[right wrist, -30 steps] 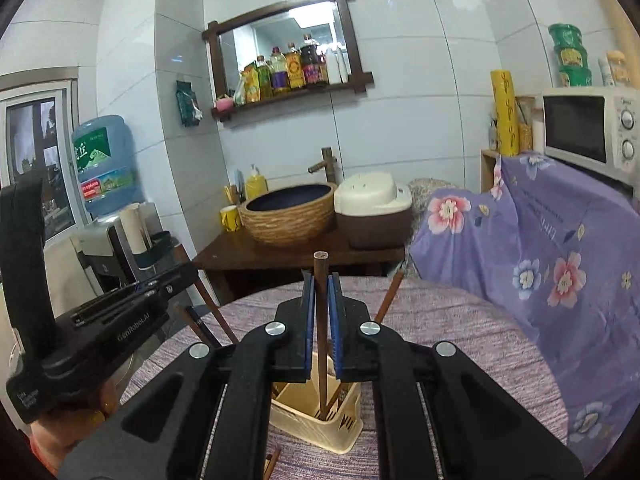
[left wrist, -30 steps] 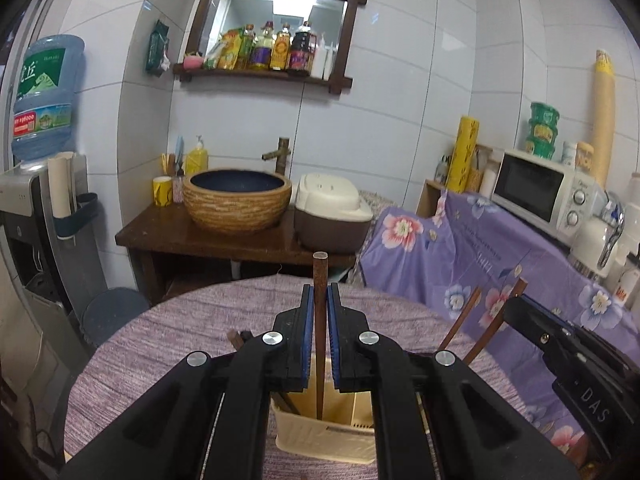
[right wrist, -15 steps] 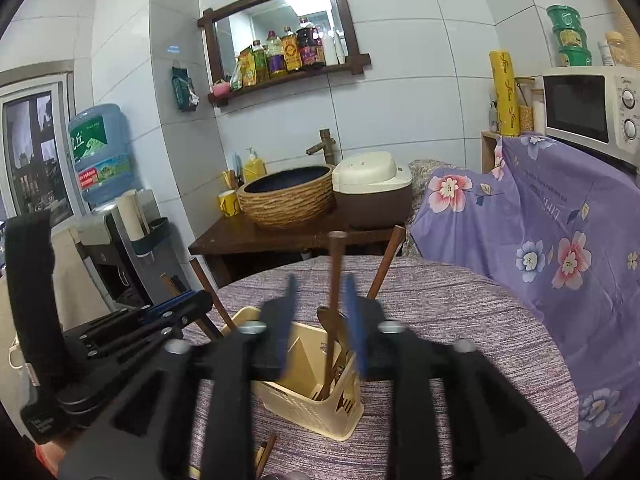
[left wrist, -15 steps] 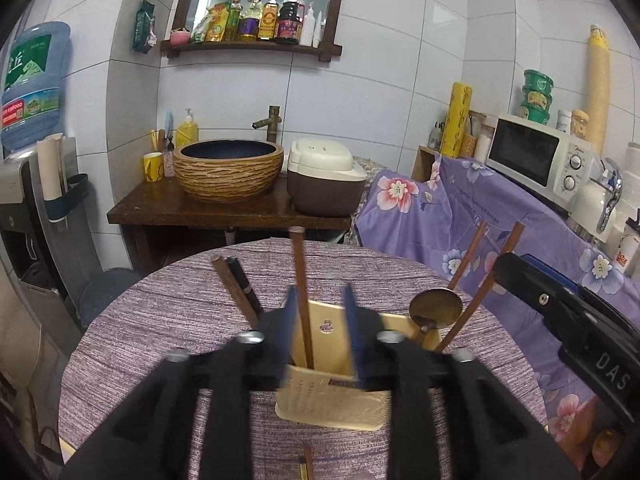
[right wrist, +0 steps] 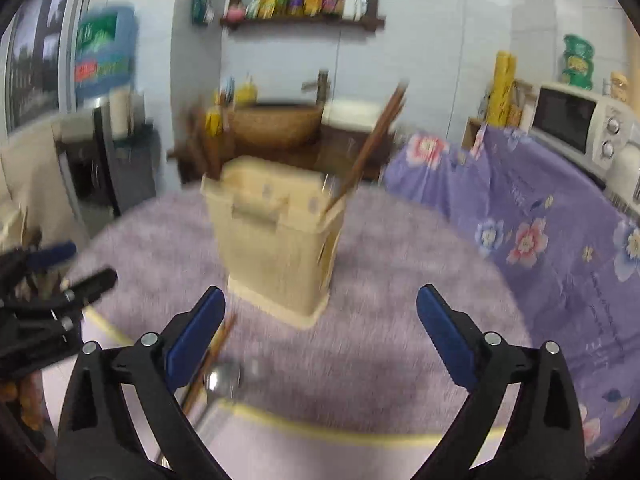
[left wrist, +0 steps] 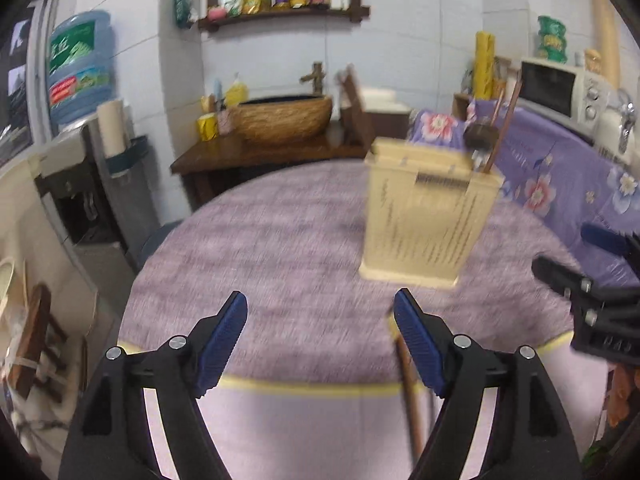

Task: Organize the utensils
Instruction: 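Bring both open tools back to the remaining utensils on the table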

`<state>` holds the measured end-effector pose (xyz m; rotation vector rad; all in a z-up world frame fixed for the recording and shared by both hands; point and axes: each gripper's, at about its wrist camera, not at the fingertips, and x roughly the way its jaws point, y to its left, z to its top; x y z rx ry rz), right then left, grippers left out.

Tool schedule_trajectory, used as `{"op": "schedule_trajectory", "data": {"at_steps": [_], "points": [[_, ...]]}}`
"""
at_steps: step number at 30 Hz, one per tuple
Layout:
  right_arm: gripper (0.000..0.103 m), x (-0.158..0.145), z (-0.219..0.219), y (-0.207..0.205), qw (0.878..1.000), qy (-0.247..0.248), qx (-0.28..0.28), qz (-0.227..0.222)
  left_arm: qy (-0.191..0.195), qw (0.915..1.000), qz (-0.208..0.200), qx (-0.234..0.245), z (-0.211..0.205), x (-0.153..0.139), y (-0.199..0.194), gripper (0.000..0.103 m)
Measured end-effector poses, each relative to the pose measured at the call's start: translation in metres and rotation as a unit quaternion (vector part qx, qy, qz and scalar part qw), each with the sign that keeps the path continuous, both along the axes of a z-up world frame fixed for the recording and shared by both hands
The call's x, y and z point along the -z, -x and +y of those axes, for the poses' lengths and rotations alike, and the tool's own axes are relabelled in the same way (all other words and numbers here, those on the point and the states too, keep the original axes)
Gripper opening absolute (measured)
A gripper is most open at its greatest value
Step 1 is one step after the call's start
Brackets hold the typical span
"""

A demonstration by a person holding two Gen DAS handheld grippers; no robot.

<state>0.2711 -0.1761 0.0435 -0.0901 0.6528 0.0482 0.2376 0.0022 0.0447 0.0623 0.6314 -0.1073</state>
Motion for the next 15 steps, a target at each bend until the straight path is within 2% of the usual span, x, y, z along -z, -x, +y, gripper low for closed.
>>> {"op": "schedule_trajectory", "data": {"at_steps": [2, 5, 9, 15], "points": [[0.096, 0.035, 0.012, 0.006, 0.998, 0.0, -0.006, 0.056, 0.005, 0.9996, 0.013, -0.024, 0.012, 0.02, 0.013, 0.073], [0.095, 0.068, 0.023, 0.012, 0.994, -0.012, -0.002, 0.107, -0.002, 0.9981, 0.027, -0.056, 0.024, 0.041, 0.027, 0.073], [0.096, 0.091, 0.032, 0.014, 0.99, -0.016, 0.016, 0.139, 0.004, 0.9972, 0.05, -0.056, 0.033, 0.056, 0.036, 0.072], [0.096, 0.101, 0.037, 0.011, 0.987, 0.001, 0.038, 0.154, 0.009, 0.998, 0.042, -0.047, 0.033, 0.053, 0.043, 0.072]]}}
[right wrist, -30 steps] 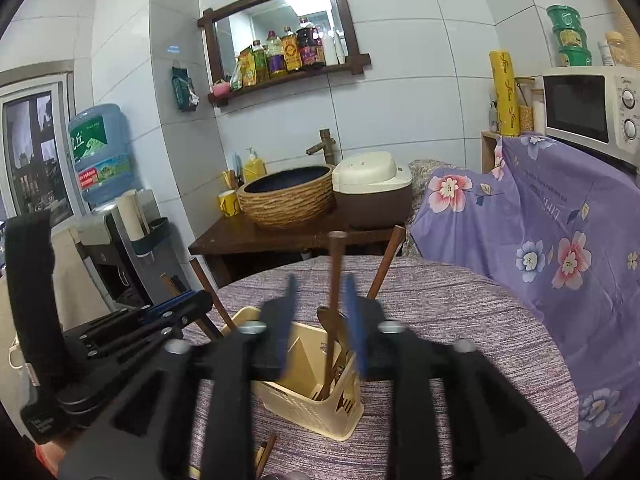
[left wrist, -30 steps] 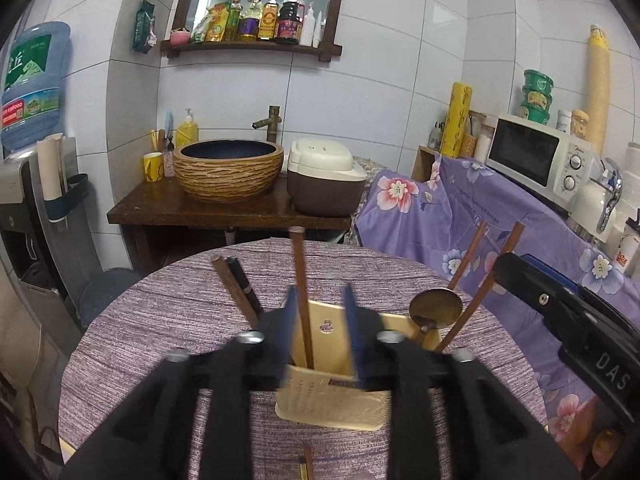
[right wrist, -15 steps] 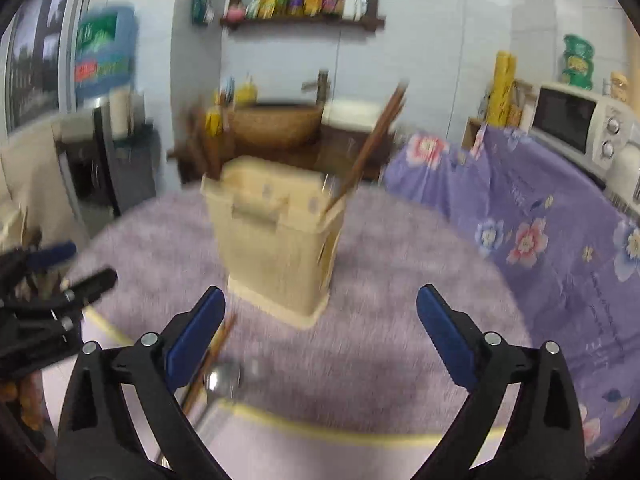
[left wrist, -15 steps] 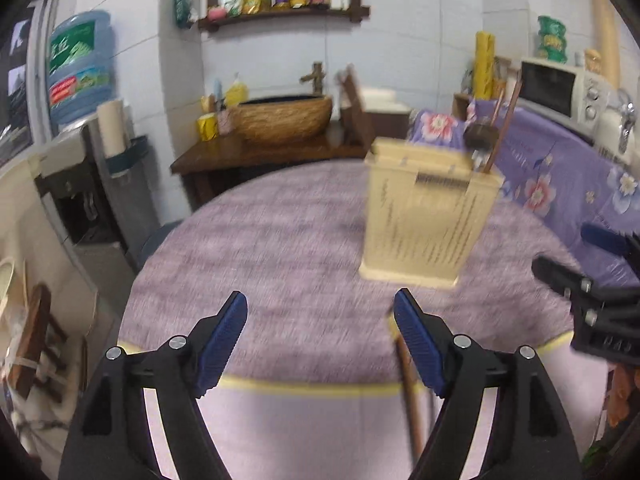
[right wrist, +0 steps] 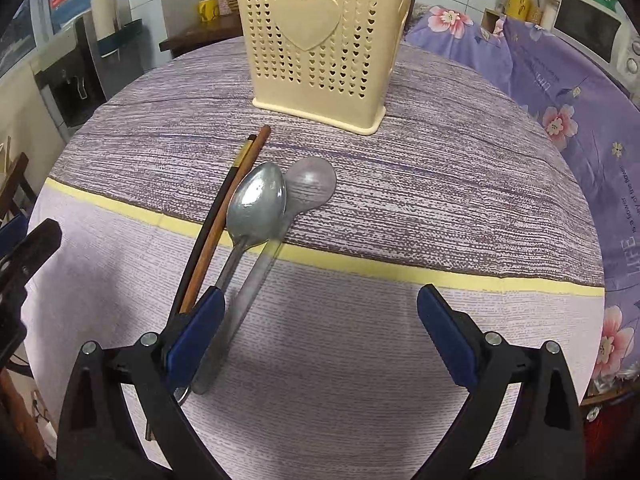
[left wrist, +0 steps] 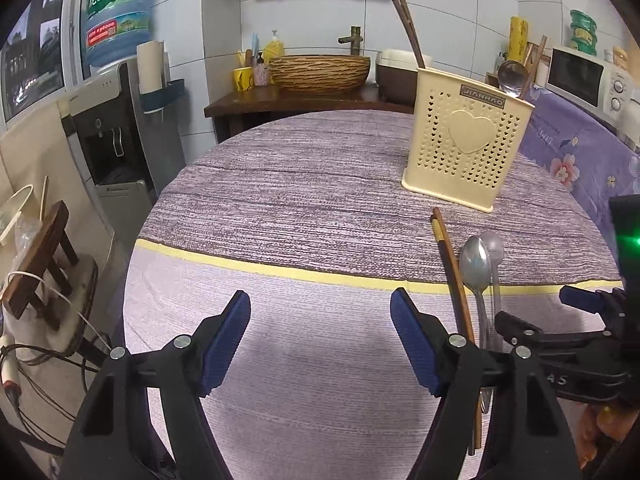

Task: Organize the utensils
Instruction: 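Bring both open tools back to the remaining utensils on the table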

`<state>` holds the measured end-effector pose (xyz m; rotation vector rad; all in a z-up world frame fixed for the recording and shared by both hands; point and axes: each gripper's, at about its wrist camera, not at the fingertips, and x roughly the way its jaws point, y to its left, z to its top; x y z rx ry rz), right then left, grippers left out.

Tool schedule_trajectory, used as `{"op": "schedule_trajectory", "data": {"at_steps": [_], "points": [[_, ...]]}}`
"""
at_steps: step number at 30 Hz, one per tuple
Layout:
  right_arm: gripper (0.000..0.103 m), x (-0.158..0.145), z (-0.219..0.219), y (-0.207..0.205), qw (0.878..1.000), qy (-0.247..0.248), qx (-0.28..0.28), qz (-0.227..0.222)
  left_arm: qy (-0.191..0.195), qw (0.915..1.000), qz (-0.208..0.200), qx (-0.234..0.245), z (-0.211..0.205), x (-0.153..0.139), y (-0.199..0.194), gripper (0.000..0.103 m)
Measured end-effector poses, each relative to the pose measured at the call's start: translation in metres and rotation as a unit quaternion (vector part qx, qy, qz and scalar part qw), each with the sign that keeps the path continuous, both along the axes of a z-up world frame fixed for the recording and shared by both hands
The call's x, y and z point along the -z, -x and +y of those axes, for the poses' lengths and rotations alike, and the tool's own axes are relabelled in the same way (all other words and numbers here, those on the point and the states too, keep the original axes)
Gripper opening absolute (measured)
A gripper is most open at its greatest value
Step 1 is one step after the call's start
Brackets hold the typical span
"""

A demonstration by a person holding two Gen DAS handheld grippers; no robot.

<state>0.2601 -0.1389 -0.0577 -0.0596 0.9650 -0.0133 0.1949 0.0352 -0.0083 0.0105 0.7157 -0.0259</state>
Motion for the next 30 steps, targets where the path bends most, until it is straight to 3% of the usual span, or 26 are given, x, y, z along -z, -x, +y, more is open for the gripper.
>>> {"op": "schedule_trajectory", "data": {"at_steps": [11, 18, 24, 30], "points": [[0.097, 0.001, 0.009, -0.011, 0.999, 0.028, 0.002, 0.018, 0.005, 1.0, 0.006, 0.002, 0.0, 0.003, 0.002, 0.072], [0.097, -0.003, -0.017, 0.0, 0.997, 0.06, -0.008, 0.039, 0.008, 0.9998, 0.017, 0.008, -0.002, 0.008, 0.0, 0.072], [0.097, 0.0, -0.047, 0.007, 0.999, -0.005, 0.009, 0.031, 0.011, 0.9988, 0.029, 0.038, -0.022, 0.013, -0.003, 0.068], [0.097, 0.006, -0.052, 0.017, 0.999, -0.032, 0.02, -0.001, 0.042, 0.9941, 0.064, 0.077, -0.039, 0.022, -0.012, 0.053]]}}
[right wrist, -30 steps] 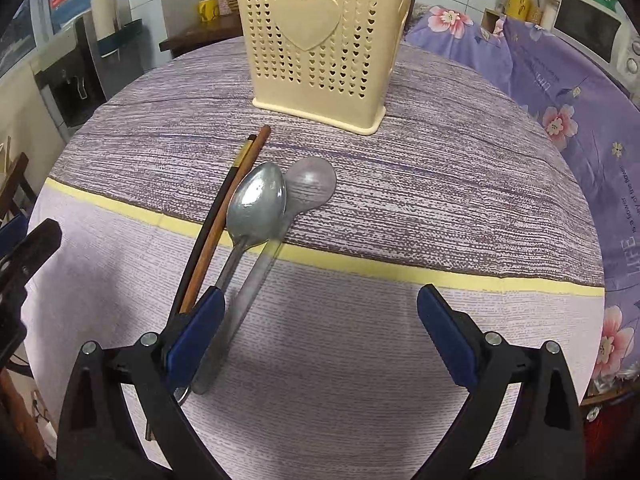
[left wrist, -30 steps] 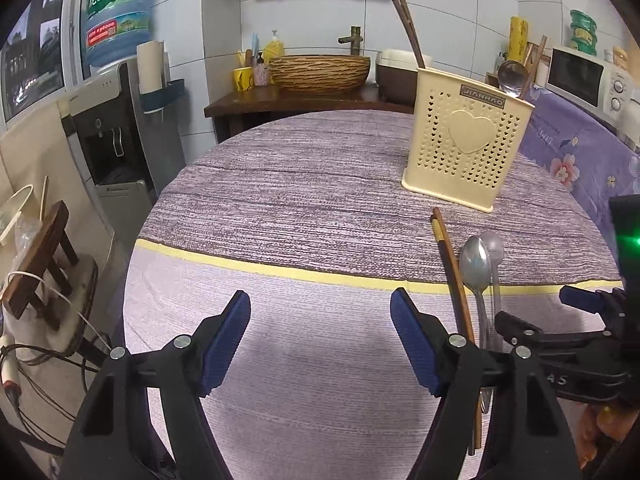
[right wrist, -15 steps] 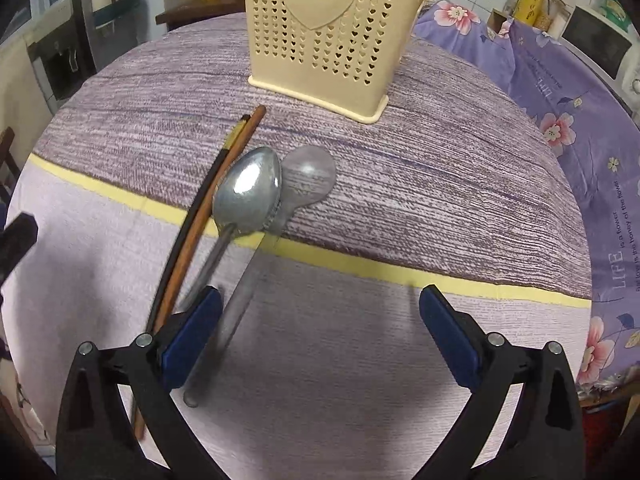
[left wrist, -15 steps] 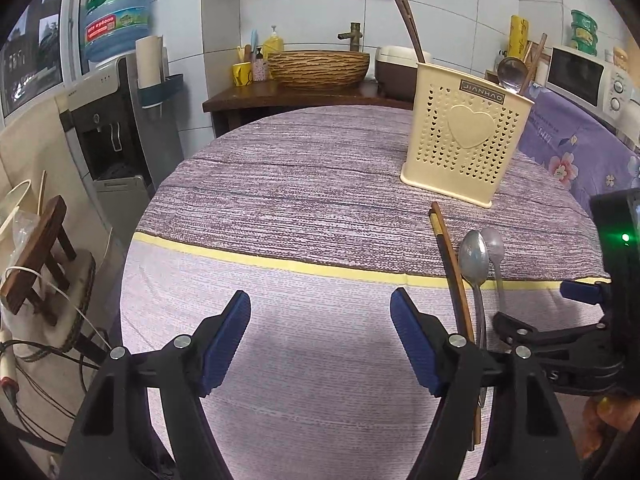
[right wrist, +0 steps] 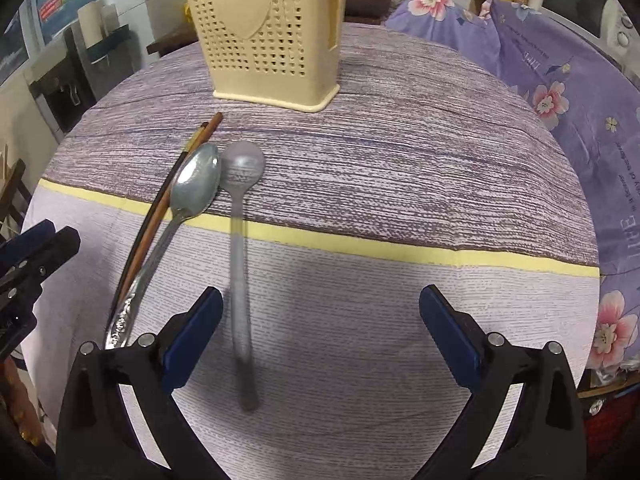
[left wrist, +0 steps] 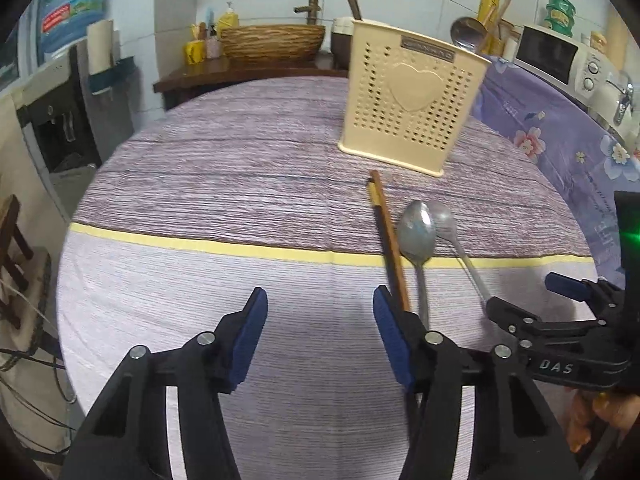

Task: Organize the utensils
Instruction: 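Bring both open tools back to the remaining utensils on the table, then grasp the yellow-tipped black chopstick with the left tool while the right tool grasps the clear spoon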

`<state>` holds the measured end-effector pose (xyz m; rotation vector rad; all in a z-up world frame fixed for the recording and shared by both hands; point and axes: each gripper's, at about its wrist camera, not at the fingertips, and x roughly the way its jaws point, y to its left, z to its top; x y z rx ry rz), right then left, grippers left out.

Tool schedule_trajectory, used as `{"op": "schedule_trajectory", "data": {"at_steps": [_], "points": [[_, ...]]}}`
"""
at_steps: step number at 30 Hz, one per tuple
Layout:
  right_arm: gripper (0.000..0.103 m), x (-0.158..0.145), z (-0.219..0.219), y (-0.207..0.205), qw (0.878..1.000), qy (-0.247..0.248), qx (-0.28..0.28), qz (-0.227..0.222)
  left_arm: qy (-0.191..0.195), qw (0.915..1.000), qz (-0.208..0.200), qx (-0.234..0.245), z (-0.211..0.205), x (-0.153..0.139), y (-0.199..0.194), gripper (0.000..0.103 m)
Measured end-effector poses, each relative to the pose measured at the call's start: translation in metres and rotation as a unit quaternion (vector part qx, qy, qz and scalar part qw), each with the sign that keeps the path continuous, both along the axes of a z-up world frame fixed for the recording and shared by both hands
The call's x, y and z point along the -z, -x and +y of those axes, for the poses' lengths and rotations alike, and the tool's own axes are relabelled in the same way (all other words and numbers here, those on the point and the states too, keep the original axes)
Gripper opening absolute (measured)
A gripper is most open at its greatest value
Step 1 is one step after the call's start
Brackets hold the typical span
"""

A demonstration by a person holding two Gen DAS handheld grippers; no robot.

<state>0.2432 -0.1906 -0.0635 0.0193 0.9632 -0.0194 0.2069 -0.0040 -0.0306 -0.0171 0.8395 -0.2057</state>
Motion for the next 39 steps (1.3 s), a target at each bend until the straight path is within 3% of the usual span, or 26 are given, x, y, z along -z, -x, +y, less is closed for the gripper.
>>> {"op": "schedule_trajectory", "data": {"at_steps": [8, 20, 26, 36, 39], "points": [[0.097, 0.003, -0.003, 0.003, 1.0, -0.001, -0.005, -0.016, -0.005, 0.999, 0.032, 0.031, -0.024, 0.018, -0.012, 0.048], [0.097, 0.004, -0.002, 0.009, 1.0, 0.0, -0.006, -0.03, -0.031, 0.9987, 0.027, 0.029, -0.029, 0.017, -0.011, 0.047], [0.097, 0.002, -0.003, 0.004, 1.0, 0.002, -0.009, -0.018, -0.08, 0.9958, 0.021, 0.04, -0.04, 0.019, -0.02, 0.049], [0.097, 0.0, 0.007, -0.026, 0.998, 0.002, -0.058, 0.008, -0.076, 0.9961, 0.043, 0.017, -0.011, 0.017, -0.063, 0.048], [0.097, -0.001, 0.014, -0.041, 0.997, 0.003, -0.07, 0.01, -0.09, 0.9949, 0.045, 0.009, -0.007, 0.016, -0.075, 0.047]]}}
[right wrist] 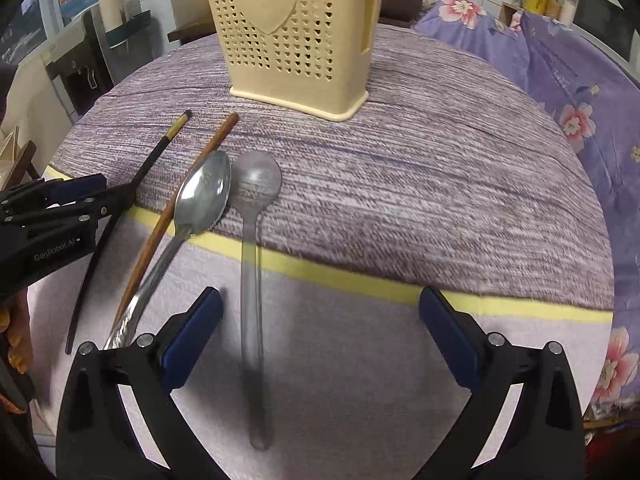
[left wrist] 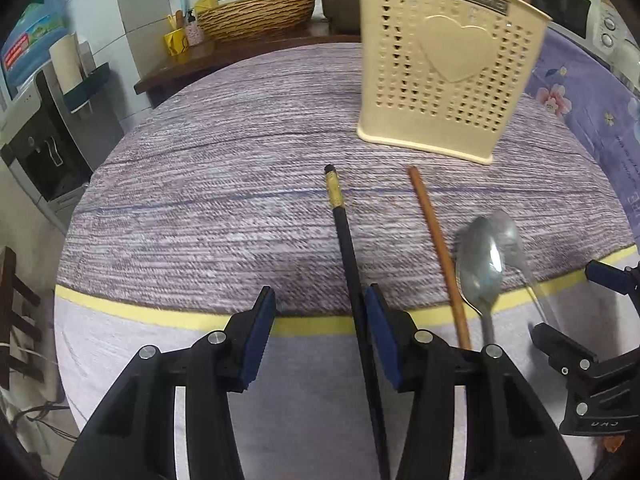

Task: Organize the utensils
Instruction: 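Grasp the yellow-tipped black chopstick with the left tool while the right tool grasps the clear spoon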

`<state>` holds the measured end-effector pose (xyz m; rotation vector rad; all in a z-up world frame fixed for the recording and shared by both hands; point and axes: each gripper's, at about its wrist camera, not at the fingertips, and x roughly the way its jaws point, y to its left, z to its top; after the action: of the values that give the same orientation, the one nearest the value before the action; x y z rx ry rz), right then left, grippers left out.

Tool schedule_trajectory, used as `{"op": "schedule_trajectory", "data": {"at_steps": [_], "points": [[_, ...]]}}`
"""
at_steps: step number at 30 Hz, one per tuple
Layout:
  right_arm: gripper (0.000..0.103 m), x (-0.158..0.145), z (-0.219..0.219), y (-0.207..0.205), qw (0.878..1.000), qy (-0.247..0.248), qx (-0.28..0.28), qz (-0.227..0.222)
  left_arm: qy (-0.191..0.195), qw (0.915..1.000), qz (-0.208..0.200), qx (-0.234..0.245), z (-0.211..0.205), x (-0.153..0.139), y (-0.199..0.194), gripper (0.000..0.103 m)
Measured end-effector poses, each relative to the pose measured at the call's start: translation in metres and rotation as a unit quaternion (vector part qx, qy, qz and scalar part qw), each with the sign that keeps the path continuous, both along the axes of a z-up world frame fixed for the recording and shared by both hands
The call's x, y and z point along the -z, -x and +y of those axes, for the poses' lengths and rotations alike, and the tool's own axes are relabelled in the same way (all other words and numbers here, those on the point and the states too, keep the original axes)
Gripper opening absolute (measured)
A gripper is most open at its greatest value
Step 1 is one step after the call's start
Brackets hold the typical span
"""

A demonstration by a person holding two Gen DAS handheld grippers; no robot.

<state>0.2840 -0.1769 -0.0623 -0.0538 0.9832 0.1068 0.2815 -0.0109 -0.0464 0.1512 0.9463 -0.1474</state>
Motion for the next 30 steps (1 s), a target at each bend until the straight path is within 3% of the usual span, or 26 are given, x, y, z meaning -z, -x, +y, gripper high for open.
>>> {"op": "schedule_trajectory", "data": {"at_steps": [3, 10, 14, 23, 27, 30], "points": [[0.097, -0.001, 0.003, -0.017, 1.0, 0.002, -0.008, -0.007, -0.011, 0.9999, 0.0, 0.004, 0.0, -0.001, -0.007, 0.044], [0.079, -0.006, 0.009, -0.043, 0.999, 0.001, -0.031, -0.017, 0.011, 0.9999, 0.007, -0.004, 0.004, -0.001, -0.024, 0.036], [0.067, -0.01, 0.008, -0.052, 1.0, 0.013, -0.011, -0.025, 0.011, 0.9999, 0.006, -0.01, 0.0, -0.002, -0.031, 0.032], [0.057, -0.011, 0.013, -0.047, 1.0, -0.001, 0.013, -0.01, 0.013, 0.9997, 0.009, -0.021, -0.004, -0.003, -0.041, 0.029], [0.052, -0.011, 0.017, -0.053, 1.0, -0.001, 0.029, -0.006, 0.011, 0.9996, 0.011, -0.023, -0.01, -0.003, -0.045, 0.015], [0.043, -0.011, 0.019, -0.056, 0.999, -0.001, 0.032, -0.006, 0.004, 0.9997, 0.009, -0.023, -0.015, -0.004, -0.049, 0.009]]}}
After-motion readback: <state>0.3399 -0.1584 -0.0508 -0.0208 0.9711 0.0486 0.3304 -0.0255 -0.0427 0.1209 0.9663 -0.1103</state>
